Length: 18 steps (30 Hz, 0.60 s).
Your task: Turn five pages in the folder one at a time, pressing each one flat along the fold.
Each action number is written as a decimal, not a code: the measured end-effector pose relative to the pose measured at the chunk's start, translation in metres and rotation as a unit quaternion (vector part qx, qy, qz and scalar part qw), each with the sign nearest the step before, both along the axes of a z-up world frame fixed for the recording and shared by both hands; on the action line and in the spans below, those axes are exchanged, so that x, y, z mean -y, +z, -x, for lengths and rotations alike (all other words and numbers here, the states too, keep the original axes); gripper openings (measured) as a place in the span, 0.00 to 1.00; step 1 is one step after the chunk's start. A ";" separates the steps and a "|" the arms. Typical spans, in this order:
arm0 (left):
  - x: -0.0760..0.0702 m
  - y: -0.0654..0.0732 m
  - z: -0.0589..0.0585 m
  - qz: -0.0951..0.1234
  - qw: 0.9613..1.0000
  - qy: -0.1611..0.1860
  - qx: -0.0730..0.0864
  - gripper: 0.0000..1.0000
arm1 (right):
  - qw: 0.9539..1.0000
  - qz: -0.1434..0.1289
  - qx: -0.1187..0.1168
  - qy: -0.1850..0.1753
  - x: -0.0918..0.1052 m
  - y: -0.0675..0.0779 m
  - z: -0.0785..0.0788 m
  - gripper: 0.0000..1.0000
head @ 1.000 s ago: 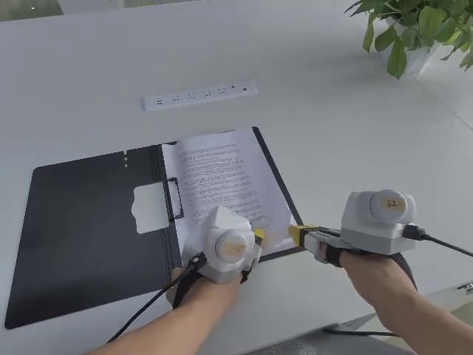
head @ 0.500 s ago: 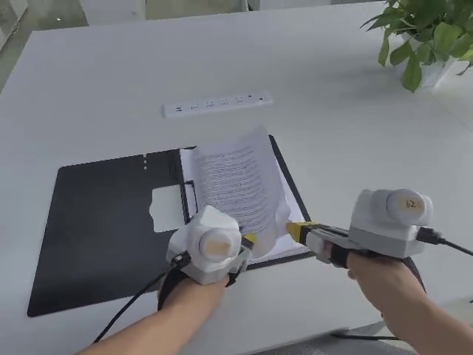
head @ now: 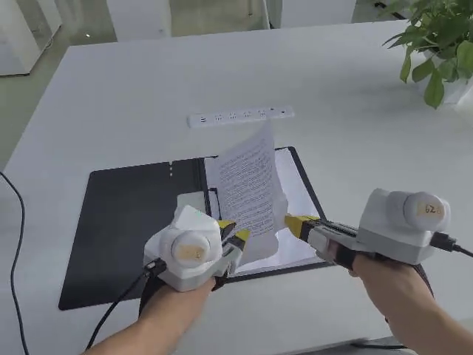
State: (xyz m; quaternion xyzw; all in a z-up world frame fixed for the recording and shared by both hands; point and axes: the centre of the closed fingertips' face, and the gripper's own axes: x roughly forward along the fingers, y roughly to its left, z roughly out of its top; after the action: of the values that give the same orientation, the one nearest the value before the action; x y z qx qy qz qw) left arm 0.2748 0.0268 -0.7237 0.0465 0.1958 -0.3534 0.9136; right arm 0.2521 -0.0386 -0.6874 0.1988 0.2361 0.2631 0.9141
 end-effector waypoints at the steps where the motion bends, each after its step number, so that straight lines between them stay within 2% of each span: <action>1: -0.005 0.005 0.001 0.004 1.000 0.002 0.002 0.13 | 1.000 0.001 0.004 0.005 -0.005 0.003 0.001 0.00; 7: -0.033 0.032 0.004 0.031 0.999 0.029 0.022 0.13 | 0.999 -0.003 0.020 0.034 -0.032 0.016 0.002 0.00; 11: -0.052 0.042 0.008 0.035 0.998 0.041 0.030 0.14 | 0.998 -0.007 0.024 0.054 -0.052 0.018 0.002 0.00; 12: -0.059 0.045 0.008 0.039 0.998 0.046 0.033 0.14 | 0.998 0.000 0.025 0.062 -0.059 0.018 0.003 0.00; 14: -0.071 0.050 0.011 0.040 0.997 0.053 0.036 0.14 | 0.997 -0.008 0.023 0.072 -0.070 0.019 0.003 0.00; 16: -0.080 0.053 0.012 0.039 0.997 0.058 0.039 0.13 | 0.996 0.000 0.024 0.082 -0.079 0.017 0.004 0.00; 18: -0.089 0.055 0.013 0.037 0.996 0.064 0.042 0.13 | 0.996 -0.006 0.023 0.089 -0.089 0.018 0.004 0.00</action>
State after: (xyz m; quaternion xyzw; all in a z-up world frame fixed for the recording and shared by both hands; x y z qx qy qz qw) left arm 0.2620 0.1158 -0.6692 0.0154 0.1465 -0.2991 0.9428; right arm 0.2478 0.0502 -0.6699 0.1768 0.2305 0.3497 0.8907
